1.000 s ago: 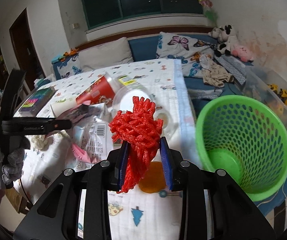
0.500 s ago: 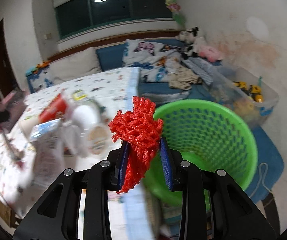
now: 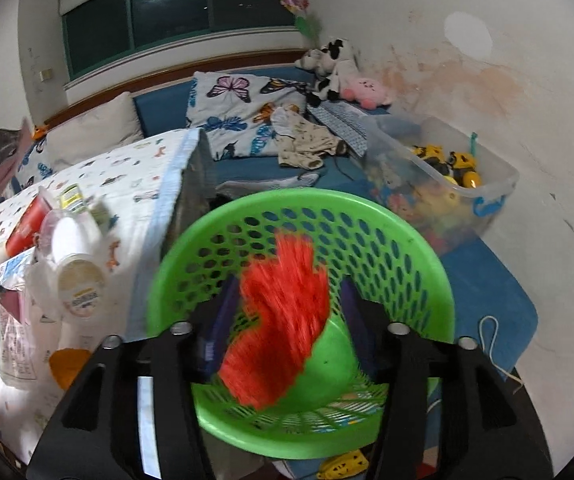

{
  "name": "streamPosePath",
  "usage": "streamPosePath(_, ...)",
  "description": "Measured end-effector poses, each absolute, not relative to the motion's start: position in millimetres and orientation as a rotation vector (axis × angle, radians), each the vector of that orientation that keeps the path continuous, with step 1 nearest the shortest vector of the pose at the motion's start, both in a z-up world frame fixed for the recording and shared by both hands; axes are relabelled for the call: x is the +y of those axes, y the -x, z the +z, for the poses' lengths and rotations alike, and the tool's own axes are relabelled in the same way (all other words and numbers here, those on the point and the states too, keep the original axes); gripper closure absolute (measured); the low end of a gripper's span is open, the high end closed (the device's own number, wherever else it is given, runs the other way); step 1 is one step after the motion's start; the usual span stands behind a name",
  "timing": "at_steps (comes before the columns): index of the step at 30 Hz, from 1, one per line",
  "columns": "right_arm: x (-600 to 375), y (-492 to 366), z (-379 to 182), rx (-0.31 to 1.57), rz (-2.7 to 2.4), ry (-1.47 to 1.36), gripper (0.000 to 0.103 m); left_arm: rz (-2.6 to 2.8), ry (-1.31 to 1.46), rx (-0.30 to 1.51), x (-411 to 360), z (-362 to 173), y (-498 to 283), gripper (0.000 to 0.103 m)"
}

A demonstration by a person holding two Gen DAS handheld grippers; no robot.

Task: Collect trash
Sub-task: 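Drop the red net into the green basket with the right tool while the left tool drops the pink wrapper, then grasp the orange piece with the right tool while the left tool grasps the clear plastic bag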

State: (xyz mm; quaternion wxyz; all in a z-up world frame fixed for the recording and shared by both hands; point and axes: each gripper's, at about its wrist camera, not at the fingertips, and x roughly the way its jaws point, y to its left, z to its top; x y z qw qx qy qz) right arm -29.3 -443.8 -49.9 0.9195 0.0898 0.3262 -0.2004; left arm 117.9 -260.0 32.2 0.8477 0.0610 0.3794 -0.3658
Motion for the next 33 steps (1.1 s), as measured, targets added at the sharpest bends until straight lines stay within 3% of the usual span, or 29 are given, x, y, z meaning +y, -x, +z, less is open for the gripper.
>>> streamPosePath(4,-453.2,41.6,-52.6,0.665,-0.428,-0.196,0.038,-0.791,-0.151,0.828,-293.5,20.9,-119.0,0.047)
streamPosePath(15,-467.7,78.7,-57.5,0.65,-0.451,-0.265,0.035,-0.825,-0.199,0.928,-369.6,-15.8,-118.6,0.046)
streamPosePath(18,-469.6,87.2,-59.2,0.649,-0.457,-0.274,0.035,-0.832,-0.224,0.95,-384.8,-26.6,-116.9,0.041)
streamPosePath(22,-472.5,94.9,-63.4,0.652,-0.46,-0.301,0.034,-0.836,-0.239,0.961,-395.4,-35.7,-114.3,0.021)
streamPosePath(33,-456.8,94.7,-65.2,0.657,-0.416,-0.319,0.034,-0.804,-0.249,0.911,-370.5,-23.0,-109.6,0.017)
